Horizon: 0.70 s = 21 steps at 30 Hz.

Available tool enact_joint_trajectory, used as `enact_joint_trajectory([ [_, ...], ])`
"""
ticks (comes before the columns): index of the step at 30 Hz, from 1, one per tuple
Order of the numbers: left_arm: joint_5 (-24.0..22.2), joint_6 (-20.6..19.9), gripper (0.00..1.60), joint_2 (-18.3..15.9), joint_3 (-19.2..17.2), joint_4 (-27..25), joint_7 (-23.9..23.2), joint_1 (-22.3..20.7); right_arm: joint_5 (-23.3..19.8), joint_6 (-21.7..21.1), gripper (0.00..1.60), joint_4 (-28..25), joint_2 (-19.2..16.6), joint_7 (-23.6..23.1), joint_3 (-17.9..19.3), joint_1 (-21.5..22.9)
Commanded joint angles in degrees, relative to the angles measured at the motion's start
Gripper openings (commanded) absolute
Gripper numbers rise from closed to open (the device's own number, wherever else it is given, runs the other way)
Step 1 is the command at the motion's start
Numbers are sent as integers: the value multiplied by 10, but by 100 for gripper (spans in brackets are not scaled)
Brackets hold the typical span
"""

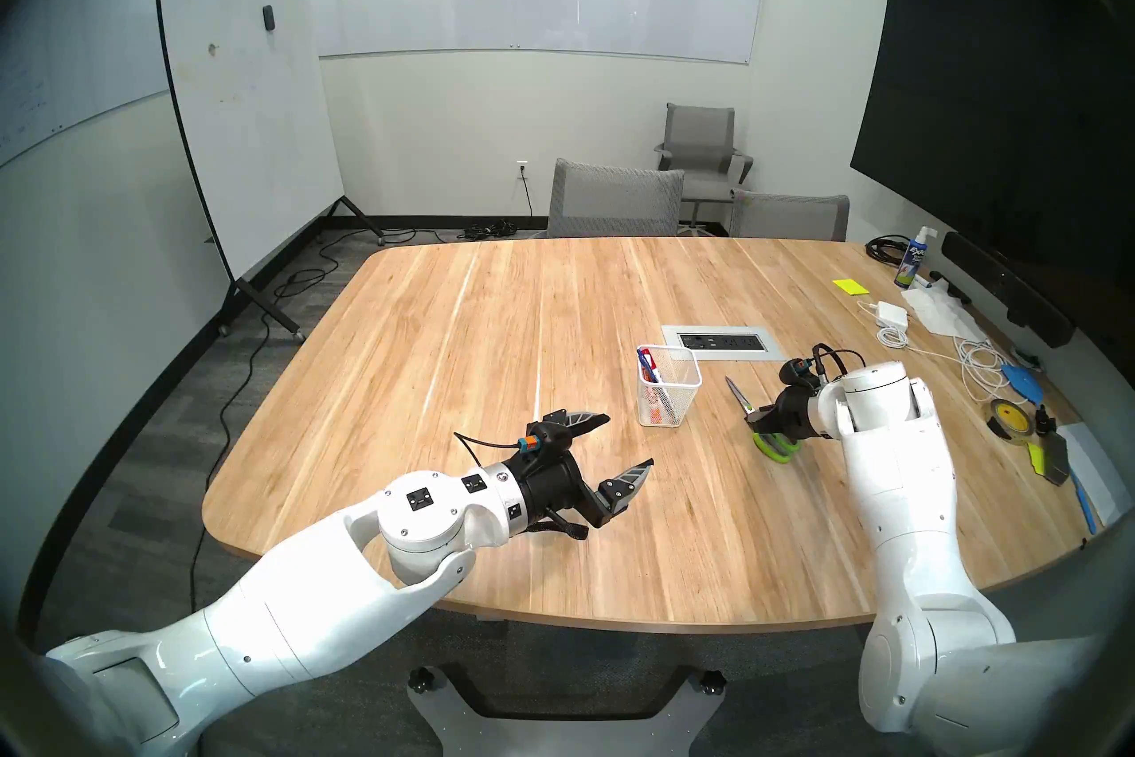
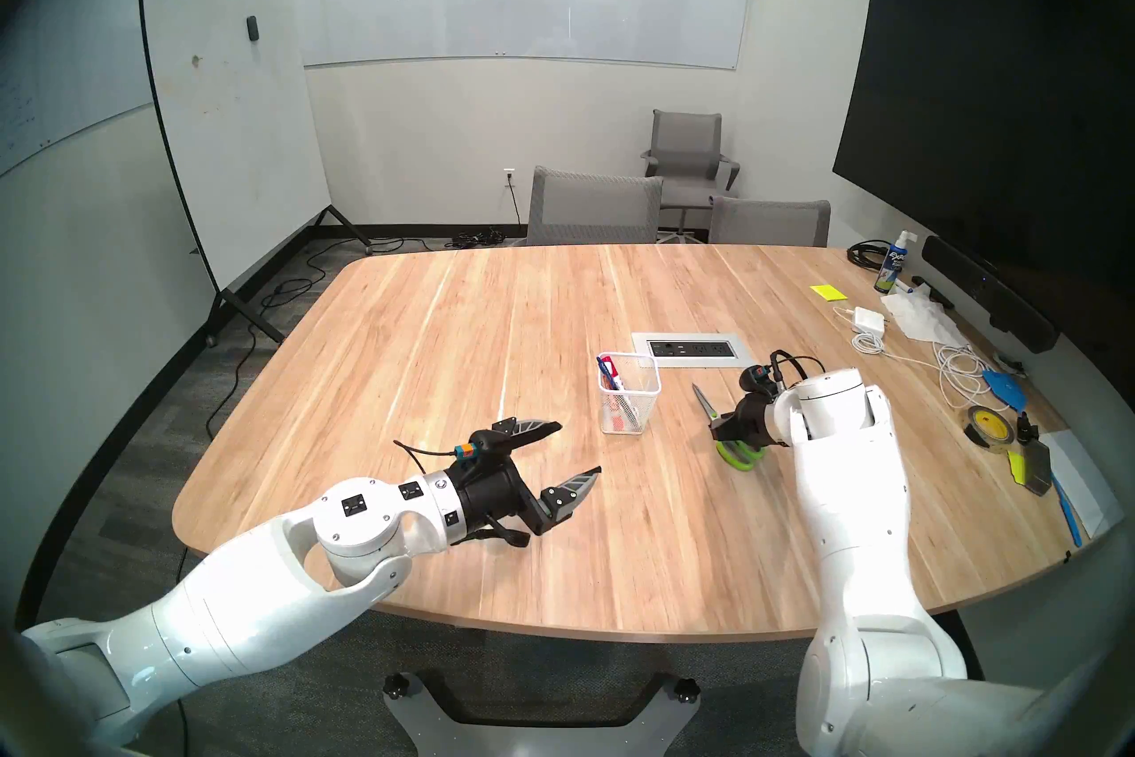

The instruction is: Place the pen, the marker, and the scissors into the pen holder

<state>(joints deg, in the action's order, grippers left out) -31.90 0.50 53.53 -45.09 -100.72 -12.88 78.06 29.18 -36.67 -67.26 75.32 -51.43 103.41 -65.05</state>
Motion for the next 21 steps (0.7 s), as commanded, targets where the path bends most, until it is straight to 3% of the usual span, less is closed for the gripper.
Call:
enact_joint_trajectory([
  [1,-1,0,160,4,-2,-11,-2,-7,-7,7,0,-31,-6,-15,3,-1],
  [21,-1,-4,160,9,1,-2,-9,-11,-42,36,0,-82,-14,-84,37,-17],
])
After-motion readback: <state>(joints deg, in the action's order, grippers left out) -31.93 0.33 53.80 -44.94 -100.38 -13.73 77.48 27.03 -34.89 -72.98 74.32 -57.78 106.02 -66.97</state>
